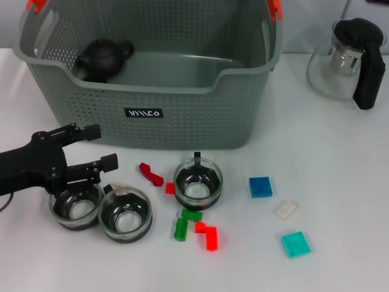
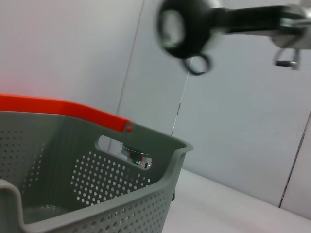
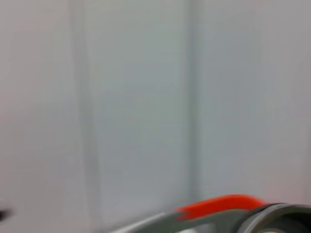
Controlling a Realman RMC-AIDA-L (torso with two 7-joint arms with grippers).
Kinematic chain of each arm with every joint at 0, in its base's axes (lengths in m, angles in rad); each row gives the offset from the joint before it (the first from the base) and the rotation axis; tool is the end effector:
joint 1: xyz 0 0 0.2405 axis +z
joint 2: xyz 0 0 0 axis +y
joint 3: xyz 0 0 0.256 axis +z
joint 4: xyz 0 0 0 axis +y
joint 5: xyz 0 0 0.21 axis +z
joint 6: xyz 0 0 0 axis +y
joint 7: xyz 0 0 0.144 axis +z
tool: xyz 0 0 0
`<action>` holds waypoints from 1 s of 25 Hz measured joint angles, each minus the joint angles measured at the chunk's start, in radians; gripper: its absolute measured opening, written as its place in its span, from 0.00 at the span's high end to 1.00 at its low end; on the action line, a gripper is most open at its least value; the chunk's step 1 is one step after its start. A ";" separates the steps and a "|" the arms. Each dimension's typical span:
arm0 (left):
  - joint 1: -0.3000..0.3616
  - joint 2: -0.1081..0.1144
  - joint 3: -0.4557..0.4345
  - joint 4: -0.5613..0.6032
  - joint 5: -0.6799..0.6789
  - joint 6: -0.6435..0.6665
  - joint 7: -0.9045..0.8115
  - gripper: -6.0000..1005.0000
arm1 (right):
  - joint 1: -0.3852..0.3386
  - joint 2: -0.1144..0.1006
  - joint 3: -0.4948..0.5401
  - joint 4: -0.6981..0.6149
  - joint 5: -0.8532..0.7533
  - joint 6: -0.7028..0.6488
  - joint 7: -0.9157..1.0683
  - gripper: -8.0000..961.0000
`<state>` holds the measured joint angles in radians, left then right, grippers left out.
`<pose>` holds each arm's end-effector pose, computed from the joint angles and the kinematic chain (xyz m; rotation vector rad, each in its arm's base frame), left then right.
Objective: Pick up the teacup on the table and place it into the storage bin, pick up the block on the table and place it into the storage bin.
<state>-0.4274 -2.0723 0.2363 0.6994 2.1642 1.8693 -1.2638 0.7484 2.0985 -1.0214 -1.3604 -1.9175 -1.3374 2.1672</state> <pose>-0.3046 0.2733 0.0503 -2.5543 -0.6397 -0.9127 0.0471 0.4029 0.0683 -2.6309 0.4144 0.7436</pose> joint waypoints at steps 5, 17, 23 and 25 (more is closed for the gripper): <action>0.000 -0.002 0.000 -0.011 -0.005 -0.016 0.000 0.16 | 0.173 0.001 -0.081 0.116 -0.263 0.164 0.134 0.94; -0.001 -0.003 0.000 -0.030 -0.015 -0.028 0.000 0.16 | 0.499 0.005 -0.192 0.593 -0.559 0.354 0.191 0.94; -0.002 -0.004 0.000 -0.039 -0.024 -0.032 0.000 0.16 | 0.585 0.008 -0.275 0.783 -0.563 0.494 0.193 0.94; -0.001 -0.005 0.000 -0.041 -0.026 -0.032 0.000 0.16 | 0.601 0.009 -0.293 0.836 -0.563 0.537 0.194 0.94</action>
<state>-0.4286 -2.0769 0.2362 0.6584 2.1382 1.8377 -1.2640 1.3498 2.1077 -1.3142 -0.5243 -2.4808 -0.8000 2.3608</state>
